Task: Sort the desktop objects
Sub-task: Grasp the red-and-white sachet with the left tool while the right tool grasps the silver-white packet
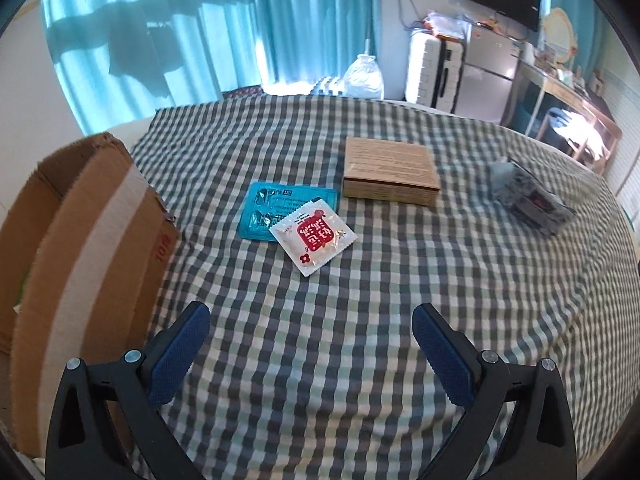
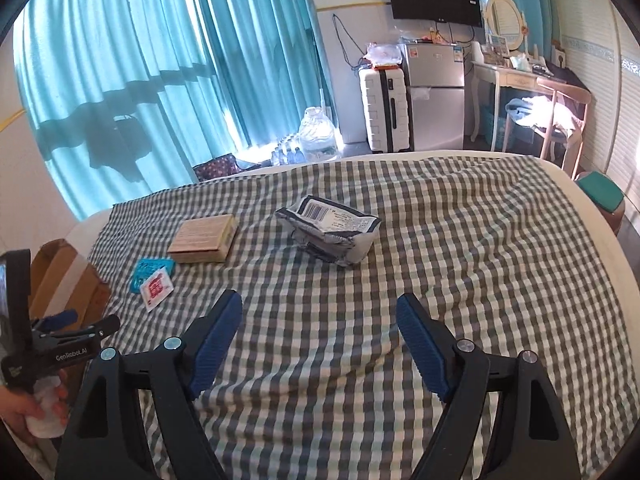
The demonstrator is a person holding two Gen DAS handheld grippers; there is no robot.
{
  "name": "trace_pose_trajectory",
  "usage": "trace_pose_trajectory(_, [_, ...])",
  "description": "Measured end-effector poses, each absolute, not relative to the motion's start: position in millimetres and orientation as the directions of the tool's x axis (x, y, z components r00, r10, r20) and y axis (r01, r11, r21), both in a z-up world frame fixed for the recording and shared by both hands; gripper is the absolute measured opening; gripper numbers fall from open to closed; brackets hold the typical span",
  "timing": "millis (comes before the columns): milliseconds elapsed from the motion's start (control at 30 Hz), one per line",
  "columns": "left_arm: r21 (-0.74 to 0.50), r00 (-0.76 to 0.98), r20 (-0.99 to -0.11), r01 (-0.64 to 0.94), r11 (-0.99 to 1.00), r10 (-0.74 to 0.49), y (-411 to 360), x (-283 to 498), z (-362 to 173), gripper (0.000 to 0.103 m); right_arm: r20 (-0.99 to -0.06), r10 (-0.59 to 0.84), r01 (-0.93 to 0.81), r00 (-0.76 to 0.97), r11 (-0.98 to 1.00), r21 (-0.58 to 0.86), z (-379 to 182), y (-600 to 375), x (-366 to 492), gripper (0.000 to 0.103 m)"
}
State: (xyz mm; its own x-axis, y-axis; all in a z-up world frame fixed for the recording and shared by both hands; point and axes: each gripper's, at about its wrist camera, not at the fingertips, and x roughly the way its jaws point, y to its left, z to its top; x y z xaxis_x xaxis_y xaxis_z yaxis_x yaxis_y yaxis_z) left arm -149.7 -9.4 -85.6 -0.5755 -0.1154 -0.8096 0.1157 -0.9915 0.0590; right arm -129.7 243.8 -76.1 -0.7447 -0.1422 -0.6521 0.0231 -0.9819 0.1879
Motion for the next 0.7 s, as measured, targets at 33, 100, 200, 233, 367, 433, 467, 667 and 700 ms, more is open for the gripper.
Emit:
trace_pose_trajectory(33, [0.057,-0.570,-0.813,0.131,-0.990,-0.122,-10,-159,-92,0.103,-0.653,-0.139,0.028,-0.744,-0.984,0.178,-79,243,-138,0.079])
trace_pose_trajectory(100, [0.052,-0.558,-0.820,0.149,-0.987,-0.128,-12,-170,-102,0.103,-0.653,-0.129,0.057,-0.746,-0.990,0.131,-84,239,-161,0.079])
trace_pose_trajectory(200, [0.048,-0.536,-0.832,0.181,-0.982,-0.140,-15,-190,-117,0.103,-0.655,-0.069,0.075,-0.752,-0.997,0.020,-92,230,-189,0.079])
trace_pose_trajectory(233, [0.056,-0.523,-0.839,0.191,-0.980,-0.150,-17,-195,-121,0.103,-0.663,-0.056,0.081,-0.747,-0.997,-0.007,-95,227,-200,0.079])
trace_pose_trajectory(367, [0.059,-0.500,-0.853,0.193,-0.979,-0.150,-24,-211,-134,0.103,-0.679,-0.072,0.120,-0.730,-0.993,-0.023,-114,212,-238,0.079])
trace_pose_trajectory(433, [0.065,-0.499,-0.854,0.178,-0.982,-0.147,-27,-216,-138,0.103,-0.699,-0.041,0.095,-0.714,-0.995,-0.038,-128,207,-253,0.079])
trace_pose_trajectory(467, [0.066,-0.502,-0.853,0.170,-0.983,-0.144,-28,-218,-140,0.103,-0.717,-0.030,0.081,-0.697,-0.996,-0.038,-136,206,-260,0.078])
trace_pose_trajectory(667, [0.071,-0.553,-0.828,0.064,-0.995,-0.095,-40,-227,-149,0.103,-0.800,0.041,-0.003,-0.598,-0.999,-0.049,-166,212,-263,0.016])
trace_pose_trajectory(700, [0.078,-0.555,-0.827,0.044,-0.996,-0.089,-41,-229,-151,0.103,-0.796,0.040,-0.016,-0.605,-0.999,-0.038,-164,214,-256,0.015])
